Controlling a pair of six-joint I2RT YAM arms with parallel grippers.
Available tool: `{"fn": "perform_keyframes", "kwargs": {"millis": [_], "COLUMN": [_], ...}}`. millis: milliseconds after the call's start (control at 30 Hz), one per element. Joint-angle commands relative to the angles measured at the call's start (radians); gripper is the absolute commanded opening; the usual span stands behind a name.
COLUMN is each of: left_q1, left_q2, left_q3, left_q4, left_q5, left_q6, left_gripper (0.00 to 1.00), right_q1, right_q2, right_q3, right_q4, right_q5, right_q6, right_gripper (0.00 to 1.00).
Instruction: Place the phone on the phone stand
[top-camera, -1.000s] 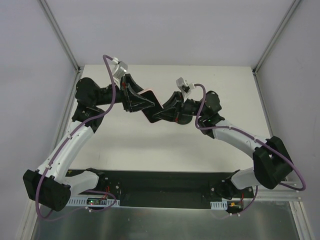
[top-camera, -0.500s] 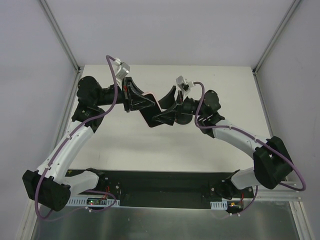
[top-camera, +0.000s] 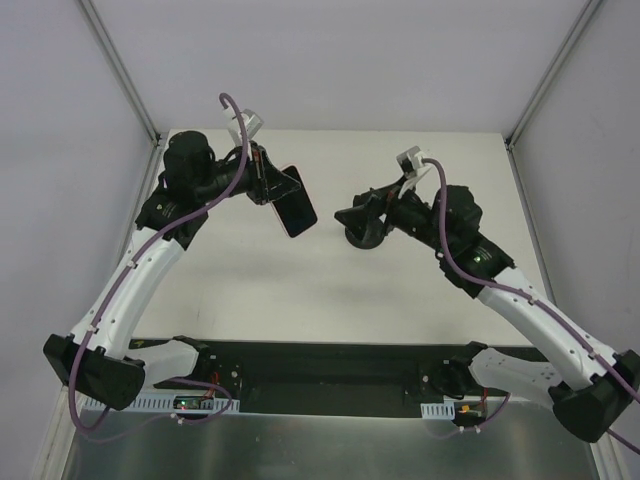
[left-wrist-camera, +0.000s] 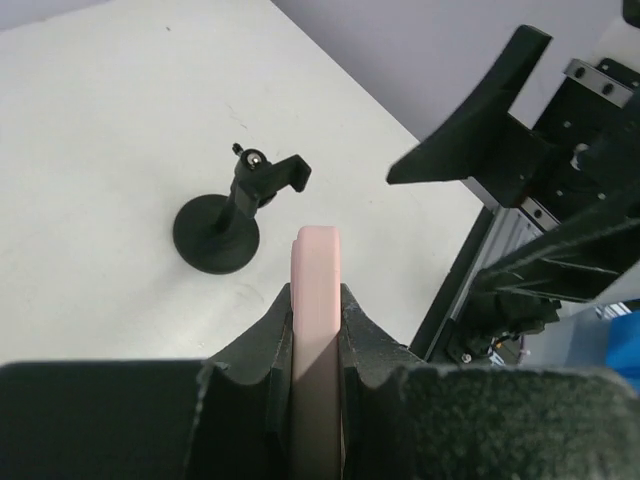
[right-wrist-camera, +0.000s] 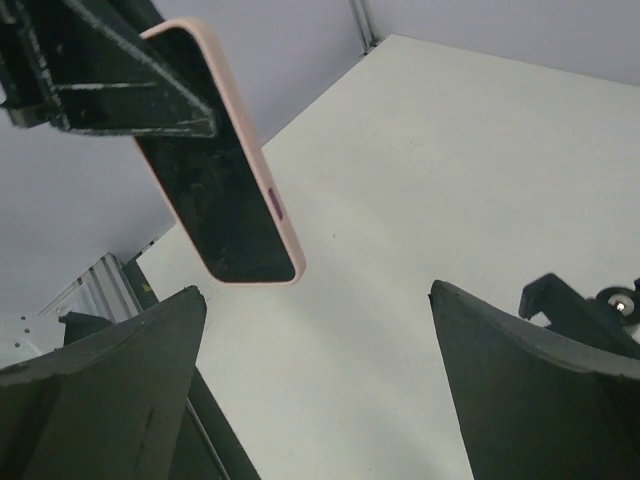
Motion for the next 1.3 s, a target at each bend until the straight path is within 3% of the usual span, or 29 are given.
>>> {"fn": "perform_keyframes", "kwargs": {"millis": [0, 133, 233, 267, 400, 500, 767, 867, 1000, 1267], "left_q1": [-0.007, -0.013, -0.036, -0.043, -0.065, -0.065, -0.065, -0.065, -0.065, -0.065], "left_q2": [0.048, 0.052, 0.045, 0.039, 0.025, 0.030, 0.039, 0.039, 0.045, 0.061], "left_q3": [0.090, 0.081, 0.069, 0.066, 0.054, 0.063, 0.068, 0.066, 0.063, 0.069], "left_q4": [-0.039, 0.029, 0.049, 0.049, 0.027, -0.015, -0.043, -0.045, -0.049, -0.055], "left_q5": [0.133, 0.267, 0.295, 0.281, 0.174, 0.097, 0.037, 0.034, 0.020, 0.033], "left_q6": [0.013, -0.004, 0.003, 0.007, 0.028, 0.040, 0.045, 0.045, 0.054, 0.043], "left_gripper": [0.00, 0.00, 0.00, 0.00, 0.00, 0.00, 0.00, 0.00, 0.00, 0.00], "right_q1": [0.037, 0.091, 0.138, 0.146, 0.146, 0.128, 0.031, 0.017, 0.017, 0.019], "right_q2": [-0.130, -0.181, -0.201, -0.206, -0.189, -0.132, 0.082, 0.182, 0.292, 0.369], "right_q3": [-0.067, -0.113, -0.128, -0.125, -0.079, -0.019, 0.125, 0.192, 0.292, 0.361], "right_q4": [-0.156, -0.144, -0.162, -0.185, -0.450, -0.606, -0.639, -0.661, -0.667, -0.691], "right_q5": [0.052, -0.015, 0.064, 0.119, 0.653, 0.874, 0.779, 0.776, 0.753, 0.808], "right_q6": [-0.016, -0.005, 0.007, 0.022, 0.140, 0.245, 0.196, 0.206, 0.219, 0.190], "right_gripper": [0.96, 0.96, 0.96, 0.96, 0.96, 0.96, 0.95, 0.82, 0.72, 0.49]}}
